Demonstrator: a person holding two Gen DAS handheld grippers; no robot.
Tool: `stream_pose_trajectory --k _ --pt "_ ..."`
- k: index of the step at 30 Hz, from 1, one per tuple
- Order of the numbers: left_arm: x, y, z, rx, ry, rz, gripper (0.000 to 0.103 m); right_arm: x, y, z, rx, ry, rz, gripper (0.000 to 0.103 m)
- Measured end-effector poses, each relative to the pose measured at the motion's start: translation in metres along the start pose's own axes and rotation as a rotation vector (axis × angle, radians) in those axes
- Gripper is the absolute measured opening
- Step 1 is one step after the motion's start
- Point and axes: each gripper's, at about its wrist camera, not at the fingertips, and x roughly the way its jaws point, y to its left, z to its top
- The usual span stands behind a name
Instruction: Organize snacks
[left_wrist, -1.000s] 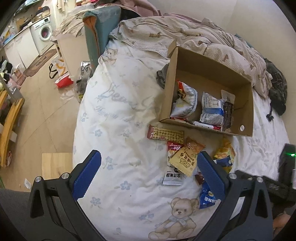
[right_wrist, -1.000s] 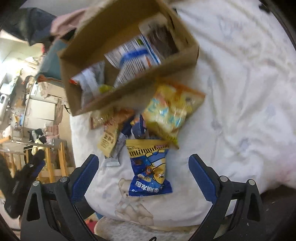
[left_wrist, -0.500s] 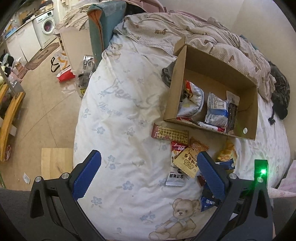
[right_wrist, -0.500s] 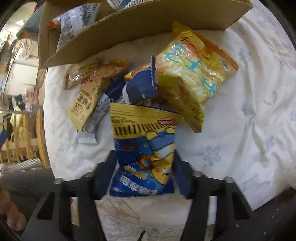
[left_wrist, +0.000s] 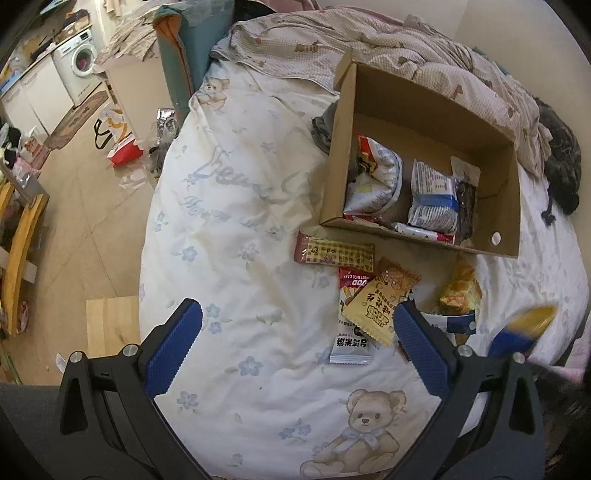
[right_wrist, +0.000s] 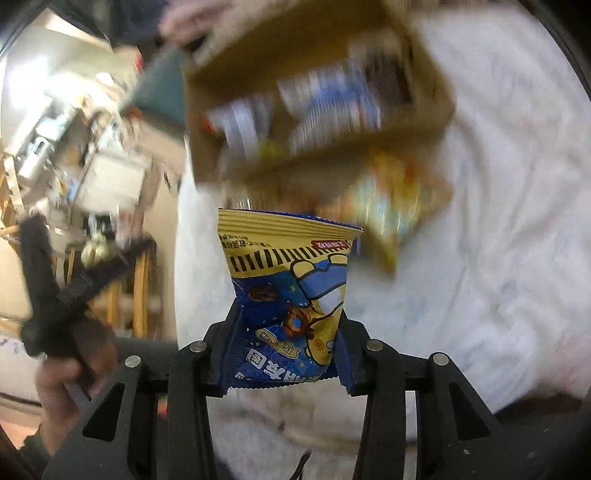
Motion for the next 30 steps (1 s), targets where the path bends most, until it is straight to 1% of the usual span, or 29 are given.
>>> stream_pose_trajectory --k 1,3,5,8,10,11,14,16,18,21,22,23,24,25,26,28,30 --pt "0.002 -0.002 0.000 0.011 -0.001 -0.003 0.102 -0.002 0.000 0.003 -0.004 -0.020 -0.018 0.045" --pt "0.007 -0.011 0.000 0.049 0.004 -0.003 0.101 -0.005 -0.006 0.009 0.026 -0.042 -0.032 0.045" --pt "0.012 -0.021 -0.001 0.088 0.016 -0.012 0.092 -0.004 -0.011 0.015 0.053 -0.045 -0.032 0.045" --pt "0.027 -0.042 -0.002 0.175 0.065 -0.030 0.085 -0.003 -0.010 0.018 0.073 -0.062 -0.028 0.045" --pt "0.038 -0.058 -0.003 0.234 0.108 -0.057 0.082 -0.002 -0.006 0.021 0.074 -0.073 -0.030 0.045" --pt "0.045 -0.069 -0.003 0.263 0.129 -0.074 0.082 -0.003 -0.008 0.021 0.076 -0.076 -0.035 0.045" --pt "0.062 -0.091 0.003 0.315 0.151 -0.082 0.082 -0.004 -0.018 0.024 0.103 -0.074 -0.038 0.045" --pt "0.076 -0.101 0.008 0.330 0.166 -0.086 0.082 -0.004 -0.024 0.023 0.126 -0.068 -0.035 0.045" --pt "0.090 -0.107 0.013 0.335 0.178 -0.086 0.078 -0.004 -0.027 0.023 0.132 -0.067 -0.044 0.045" --pt "0.109 -0.111 0.019 0.337 0.191 -0.071 0.067 -0.004 -0.032 0.023 0.139 -0.066 -0.053 0.045" --pt "0.114 -0.111 0.020 0.328 0.200 -0.080 0.057 -0.004 -0.033 0.023 0.142 -0.065 -0.057 0.045" --pt "0.118 -0.110 0.020 0.317 0.215 -0.097 0.042 -0.004 -0.034 0.023 0.144 -0.063 -0.059 0.045" --pt "0.124 -0.109 0.020 0.304 0.240 -0.118 0.036 -0.004 -0.036 0.023 0.148 -0.061 -0.060 0.045" --pt "0.126 -0.109 0.019 0.298 0.253 -0.125 0.033 -0.003 -0.037 0.023 0.152 -0.059 -0.063 0.045" --pt "0.125 -0.108 0.019 0.294 0.251 -0.126 0.023 -0.002 -0.037 0.024 0.154 -0.057 -0.065 0.045" --pt "0.121 -0.108 0.020 0.300 0.242 -0.131 0.013 -0.001 -0.038 0.026 0.159 -0.056 -0.064 0.045" --pt "0.112 -0.106 0.019 0.290 0.232 -0.140 0.012 0.000 -0.036 0.027 0.155 -0.057 -0.063 0.045"
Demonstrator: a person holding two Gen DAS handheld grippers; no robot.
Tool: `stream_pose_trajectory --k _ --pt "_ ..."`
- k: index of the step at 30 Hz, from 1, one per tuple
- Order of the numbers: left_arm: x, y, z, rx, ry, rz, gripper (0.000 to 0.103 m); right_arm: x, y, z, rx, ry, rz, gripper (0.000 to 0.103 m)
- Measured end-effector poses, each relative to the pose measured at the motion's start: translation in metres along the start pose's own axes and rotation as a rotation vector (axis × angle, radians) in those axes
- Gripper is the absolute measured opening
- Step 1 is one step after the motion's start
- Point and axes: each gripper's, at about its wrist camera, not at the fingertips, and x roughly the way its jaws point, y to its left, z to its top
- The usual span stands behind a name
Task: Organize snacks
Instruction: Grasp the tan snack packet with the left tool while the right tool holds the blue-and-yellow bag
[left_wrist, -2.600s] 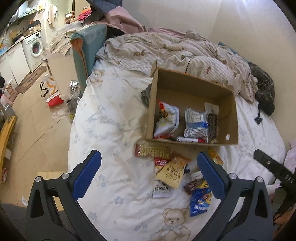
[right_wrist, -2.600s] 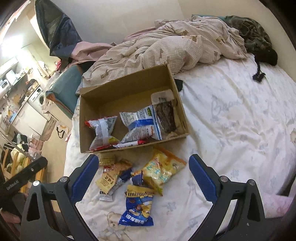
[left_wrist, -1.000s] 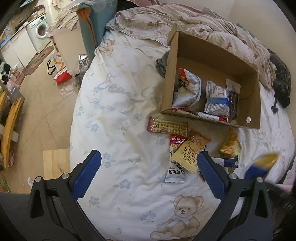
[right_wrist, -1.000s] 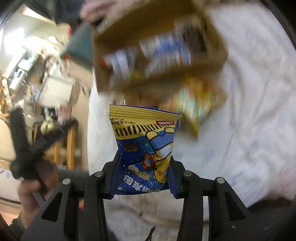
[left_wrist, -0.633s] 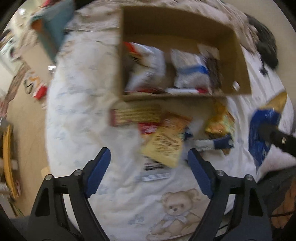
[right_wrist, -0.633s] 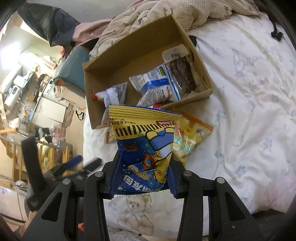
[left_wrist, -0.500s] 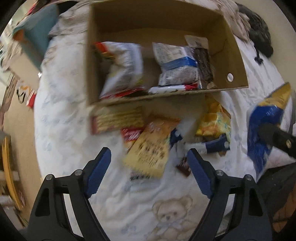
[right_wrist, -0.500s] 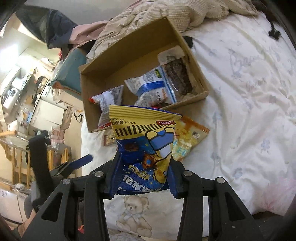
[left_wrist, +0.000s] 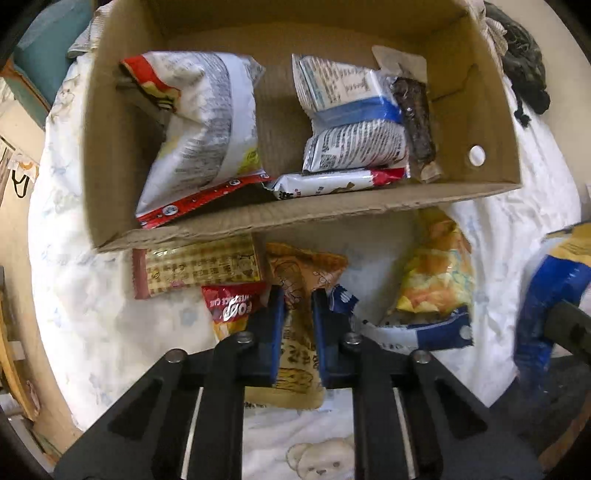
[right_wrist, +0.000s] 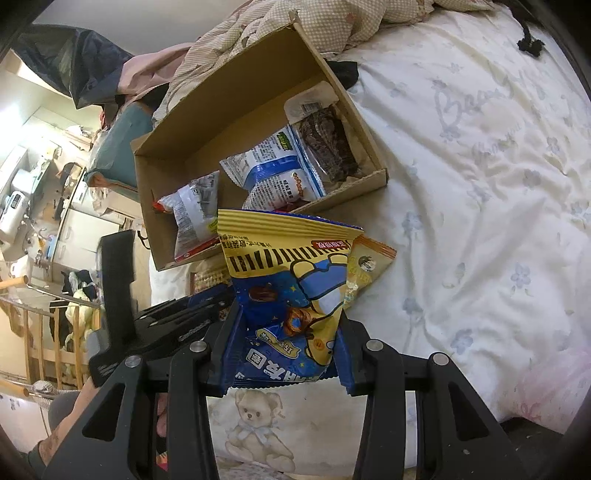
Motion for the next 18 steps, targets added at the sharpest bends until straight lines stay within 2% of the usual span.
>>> stream_pose_trajectory --k 2,4,12,18 --pt "-0.008 0.001 -0.004 -0.006 -0.011 -0.006 0.009 0.000 0.003 -0.001 -0.005 0.000 0.003 0.045" --pt "-0.015 0.004 -0.010 -0.021 -0.016 -0.012 0.000 0.000 0.005 -0.001 -0.011 0.000 0.003 0.045" --pt "-0.048 0.006 -0.042 -0.039 -0.066 -0.025 0.000 -0.005 0.006 -0.003 -0.012 -0.010 0.009 0.045" --pt "-0.048 0.021 -0.054 -0.082 -0.061 -0.033 0.000 -0.011 0.007 -0.009 0.002 -0.010 0.036 0.045"
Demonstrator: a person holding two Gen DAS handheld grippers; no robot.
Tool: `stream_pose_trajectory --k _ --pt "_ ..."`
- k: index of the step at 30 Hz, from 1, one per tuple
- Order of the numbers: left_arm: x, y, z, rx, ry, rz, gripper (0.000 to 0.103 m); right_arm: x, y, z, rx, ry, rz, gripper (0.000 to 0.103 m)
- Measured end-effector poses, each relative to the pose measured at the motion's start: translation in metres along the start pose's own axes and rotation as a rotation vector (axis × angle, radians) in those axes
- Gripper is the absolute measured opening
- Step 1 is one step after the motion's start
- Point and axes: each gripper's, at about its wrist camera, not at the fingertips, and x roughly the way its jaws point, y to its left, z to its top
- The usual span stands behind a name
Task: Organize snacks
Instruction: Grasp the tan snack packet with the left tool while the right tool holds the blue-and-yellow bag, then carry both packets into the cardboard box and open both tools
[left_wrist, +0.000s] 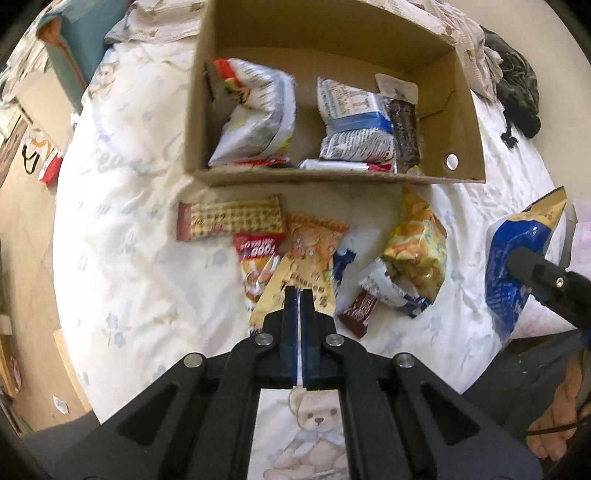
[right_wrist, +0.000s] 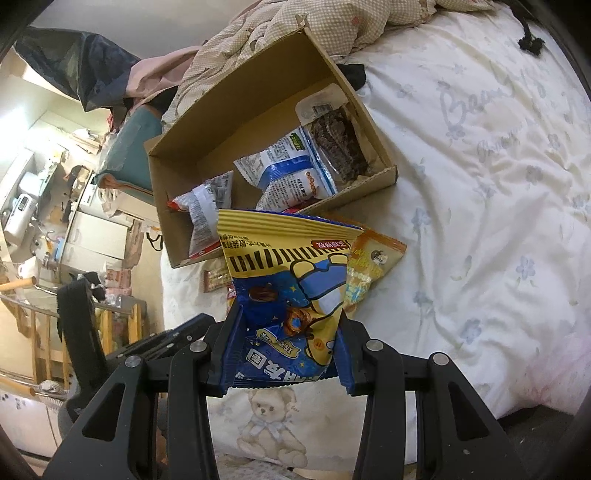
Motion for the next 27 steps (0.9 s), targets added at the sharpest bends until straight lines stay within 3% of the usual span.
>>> stream_pose_trajectory --k 4,6,7,8,10,13,18,20,22,27 --pt "-0.001 0.009 -0.001 -0.052 -0.040 0.029 0.003 0.000 0.001 -0.001 0.004 0.007 0.004 0.045" --pt "0.007 0.011 0.005 -0.075 -0.018 0.018 0.034 0.000 0.000 0.000 0.012 0.008 0.006 0.045" --pt "0.012 0.010 0.009 -0.083 -0.003 0.026 0.068 0.000 -0.001 -0.001 0.014 0.007 0.005 0.045" --pt "0.016 0.009 0.013 -0.091 -0.010 0.034 0.074 0.000 -0.002 -0.001 0.016 0.007 0.006 0.045" --pt "0.026 0.002 0.022 -0.072 -0.027 0.030 0.074 -0.001 -0.004 -0.001 0.021 0.006 0.002 0.045" --pt "0.052 -0.015 0.036 0.001 0.013 0.027 0.054 -0.003 -0.012 0.000 0.038 0.003 -0.009 0.045" --pt "0.081 -0.019 0.043 0.039 0.041 0.104 0.051 -0.004 -0.026 0.003 0.080 0.001 -0.021 0.045" --pt "0.080 -0.022 0.044 0.059 0.031 0.116 0.026 -0.003 -0.027 0.004 0.087 0.001 -0.024 0.045" --pt "0.074 -0.026 0.043 0.074 0.022 0.095 0.016 -0.001 -0.026 0.005 0.086 0.007 -0.022 0.045" --pt "0.050 -0.024 0.031 0.042 -0.011 0.052 0.012 0.005 -0.015 0.005 0.057 0.016 -0.016 0.045"
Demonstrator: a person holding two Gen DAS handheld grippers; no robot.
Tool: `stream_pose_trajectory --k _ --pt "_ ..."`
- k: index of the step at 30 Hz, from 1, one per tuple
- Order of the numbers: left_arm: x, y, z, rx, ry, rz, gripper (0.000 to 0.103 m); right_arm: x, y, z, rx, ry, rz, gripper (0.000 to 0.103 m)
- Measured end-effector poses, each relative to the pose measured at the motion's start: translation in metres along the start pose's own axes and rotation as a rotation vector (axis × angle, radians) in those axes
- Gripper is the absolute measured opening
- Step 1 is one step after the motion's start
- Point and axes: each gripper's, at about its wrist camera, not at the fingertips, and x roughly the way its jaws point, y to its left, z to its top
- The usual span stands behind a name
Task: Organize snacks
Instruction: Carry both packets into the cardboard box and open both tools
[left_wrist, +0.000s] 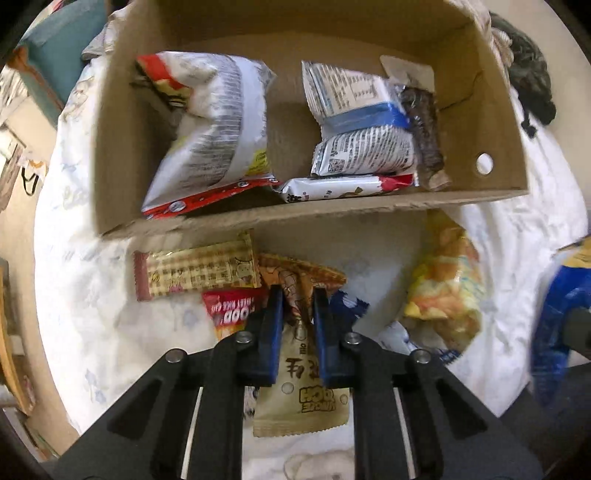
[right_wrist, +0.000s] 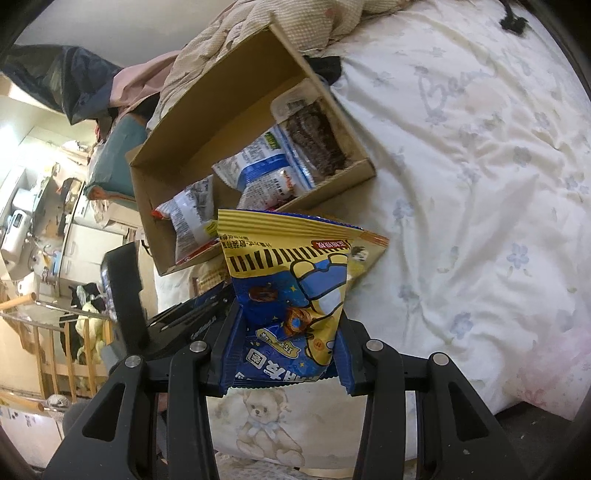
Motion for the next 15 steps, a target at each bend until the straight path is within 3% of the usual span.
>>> stream_pose_trajectory --k 6,11,15 --pt "-0.042 0.010 -0.024 -0.049 -0.049 -0.023 0.012 -0.001 0.008 -0.004 -0.024 0.001 0.013 0.045" --pt "-0.080 0.011 -0.042 -0.034 -0.135 0.017 0.012 -0.005 0.010 -0.006 -0.027 -0.008 0.025 0.045" --pt "-0.089 0.008 -0.039 -0.043 -0.198 0.029 0.012 -0.004 0.011 -0.007 -0.031 -0.008 0.026 0.045"
